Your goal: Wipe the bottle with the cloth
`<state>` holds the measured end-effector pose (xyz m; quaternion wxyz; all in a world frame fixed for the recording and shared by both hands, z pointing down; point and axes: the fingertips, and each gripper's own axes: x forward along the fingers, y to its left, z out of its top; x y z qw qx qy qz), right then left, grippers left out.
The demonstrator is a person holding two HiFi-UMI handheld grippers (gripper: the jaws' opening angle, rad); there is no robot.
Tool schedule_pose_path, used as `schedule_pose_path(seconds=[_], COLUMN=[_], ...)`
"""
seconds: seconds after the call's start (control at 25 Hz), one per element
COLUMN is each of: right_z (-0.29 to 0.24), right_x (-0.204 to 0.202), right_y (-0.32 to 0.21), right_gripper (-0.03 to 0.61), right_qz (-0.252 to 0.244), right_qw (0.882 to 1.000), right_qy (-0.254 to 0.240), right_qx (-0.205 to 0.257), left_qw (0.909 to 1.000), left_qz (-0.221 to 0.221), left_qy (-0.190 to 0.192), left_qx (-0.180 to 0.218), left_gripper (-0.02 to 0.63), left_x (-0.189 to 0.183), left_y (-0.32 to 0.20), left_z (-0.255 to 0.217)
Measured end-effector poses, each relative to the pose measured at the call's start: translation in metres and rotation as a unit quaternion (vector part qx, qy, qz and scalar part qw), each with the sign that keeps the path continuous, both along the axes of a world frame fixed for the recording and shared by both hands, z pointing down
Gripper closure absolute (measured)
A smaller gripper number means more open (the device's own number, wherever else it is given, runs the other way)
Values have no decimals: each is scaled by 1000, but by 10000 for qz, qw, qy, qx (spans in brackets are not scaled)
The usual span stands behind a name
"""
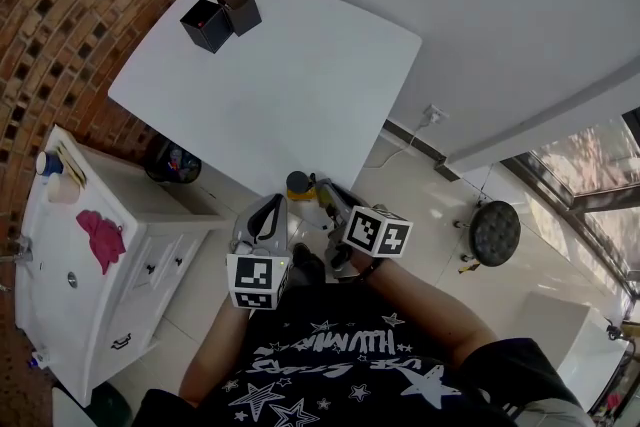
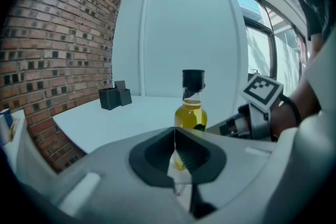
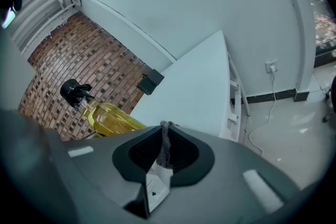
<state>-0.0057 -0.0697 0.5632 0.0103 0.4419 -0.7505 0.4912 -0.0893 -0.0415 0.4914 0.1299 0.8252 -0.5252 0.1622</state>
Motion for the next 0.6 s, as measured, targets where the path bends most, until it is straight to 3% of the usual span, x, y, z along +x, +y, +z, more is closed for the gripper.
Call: schedule_pose_path(seconds=[0.2, 0.32, 0.48, 0.6], right_z=[-8, -14, -24, -29], right_x=[5, 10, 18, 26], right_y=[-3, -6, -10, -14], right_gripper=[541, 541, 541, 541], right_qz=[-52, -91, -174, -176], right_qw=[9998, 9993, 9972, 9964], right_qy=[109, 178, 387, 415], right_qx=[178, 319, 614, 715], left_qw=[9988, 9987, 9983, 9932], left_qz=[274, 162, -310, -941], left_qy=[179, 174, -58, -177], left_qx=[-367, -449, -482, -668], left_gripper=[440, 346, 310, 310], left_x=[18, 28, 37, 31], left_y=[16, 17, 7, -4], left_z=[11, 19, 23, 28])
